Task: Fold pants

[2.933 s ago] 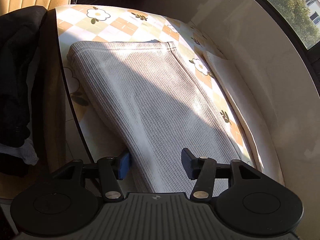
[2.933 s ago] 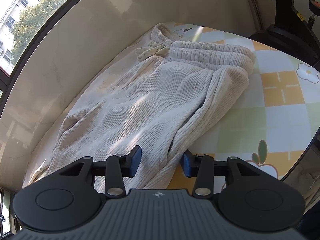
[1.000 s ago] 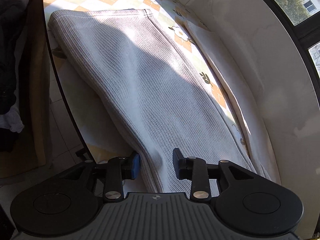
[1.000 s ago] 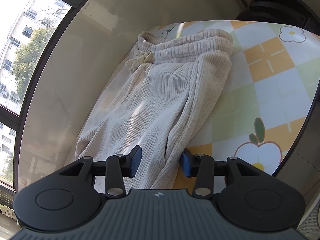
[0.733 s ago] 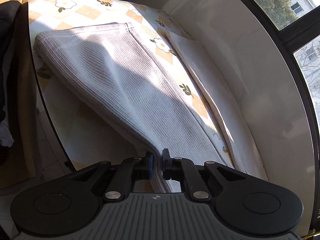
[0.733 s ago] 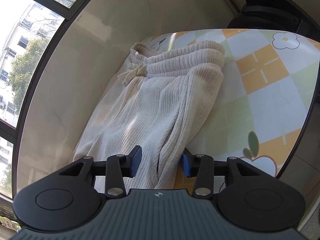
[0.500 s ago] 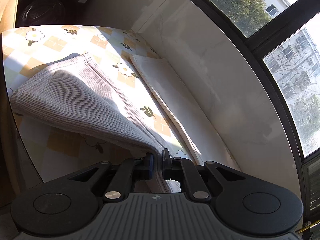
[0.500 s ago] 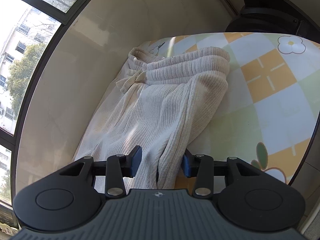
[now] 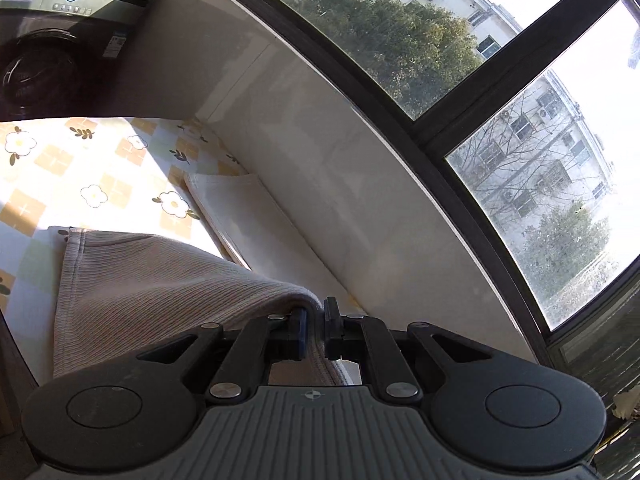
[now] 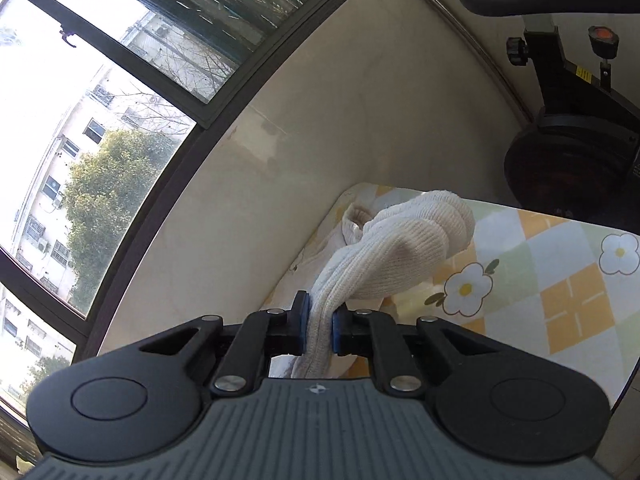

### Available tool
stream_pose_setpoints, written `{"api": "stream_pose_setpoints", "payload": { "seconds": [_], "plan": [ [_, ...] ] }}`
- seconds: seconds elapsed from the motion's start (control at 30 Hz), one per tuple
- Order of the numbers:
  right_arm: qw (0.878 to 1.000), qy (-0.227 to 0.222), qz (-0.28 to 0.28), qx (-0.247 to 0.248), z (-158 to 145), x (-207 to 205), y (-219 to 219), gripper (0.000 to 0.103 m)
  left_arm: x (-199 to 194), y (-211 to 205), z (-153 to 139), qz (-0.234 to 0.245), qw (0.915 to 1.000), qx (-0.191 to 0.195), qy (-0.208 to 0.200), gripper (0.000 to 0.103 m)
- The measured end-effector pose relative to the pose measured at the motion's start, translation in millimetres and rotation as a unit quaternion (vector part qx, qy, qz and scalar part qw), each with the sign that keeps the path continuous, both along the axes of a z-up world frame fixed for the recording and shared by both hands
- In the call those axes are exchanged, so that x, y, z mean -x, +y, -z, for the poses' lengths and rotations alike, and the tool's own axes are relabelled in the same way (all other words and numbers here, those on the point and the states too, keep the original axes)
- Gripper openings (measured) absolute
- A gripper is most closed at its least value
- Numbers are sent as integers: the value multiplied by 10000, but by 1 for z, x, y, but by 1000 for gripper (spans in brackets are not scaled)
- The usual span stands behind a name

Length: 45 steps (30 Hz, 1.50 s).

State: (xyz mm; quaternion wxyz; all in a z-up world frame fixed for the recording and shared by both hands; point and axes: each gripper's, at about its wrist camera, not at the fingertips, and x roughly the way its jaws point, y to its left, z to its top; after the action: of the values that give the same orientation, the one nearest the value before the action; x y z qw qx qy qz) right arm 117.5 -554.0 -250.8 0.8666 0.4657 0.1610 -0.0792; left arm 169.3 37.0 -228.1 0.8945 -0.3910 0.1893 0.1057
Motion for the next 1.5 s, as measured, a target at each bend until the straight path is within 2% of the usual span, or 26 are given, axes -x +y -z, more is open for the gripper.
{"api": "stream_pose_setpoints", "payload": {
  "seconds": [0.2, 0.33, 0.47, 0.53, 0.63, 0.83, 1.07, 1.33, 1.5],
  "plan": [
    [9979, -537, 47, 368, -47, 30, -13, 9, 29, -12, -35, 62, 9986, -80, -510, 8],
    [9974, -508, 135, 492, -51, 57, -19, 9, 41, -19, -56, 154, 9966, -136, -804, 8],
    [9985, 132, 25, 538, -29, 63, -21, 9, 25, -24, -56, 301, 9970, -59, -706, 8],
    [9992, 191, 62, 346, -21, 64, -23, 9, 11, -26, -49, 316, 9982, -46, -507, 8],
    [9985, 159, 27, 528, -27, 56, -20, 9, -7, -27, -43, 322, 9991, 46, -266, 8],
    [9978, 100, -12, 652, -39, 20, -11, 9, -62, -12, -39, 335, 9990, 147, -269, 8],
    [9951, 355, -16, 922, -43, -63, 10, 9, -165, 10, -25, 483, 9982, 290, -198, 8],
    [9885, 1075, 255, 1029, -2, -156, 18, 9, -299, 10, 20, 811, 9961, 114, 329, 8],
    [9840, 1352, 414, 1084, 20, -187, 16, 9, -361, 2, 46, 1046, 9925, 11, 626, 8]
  ]
}}
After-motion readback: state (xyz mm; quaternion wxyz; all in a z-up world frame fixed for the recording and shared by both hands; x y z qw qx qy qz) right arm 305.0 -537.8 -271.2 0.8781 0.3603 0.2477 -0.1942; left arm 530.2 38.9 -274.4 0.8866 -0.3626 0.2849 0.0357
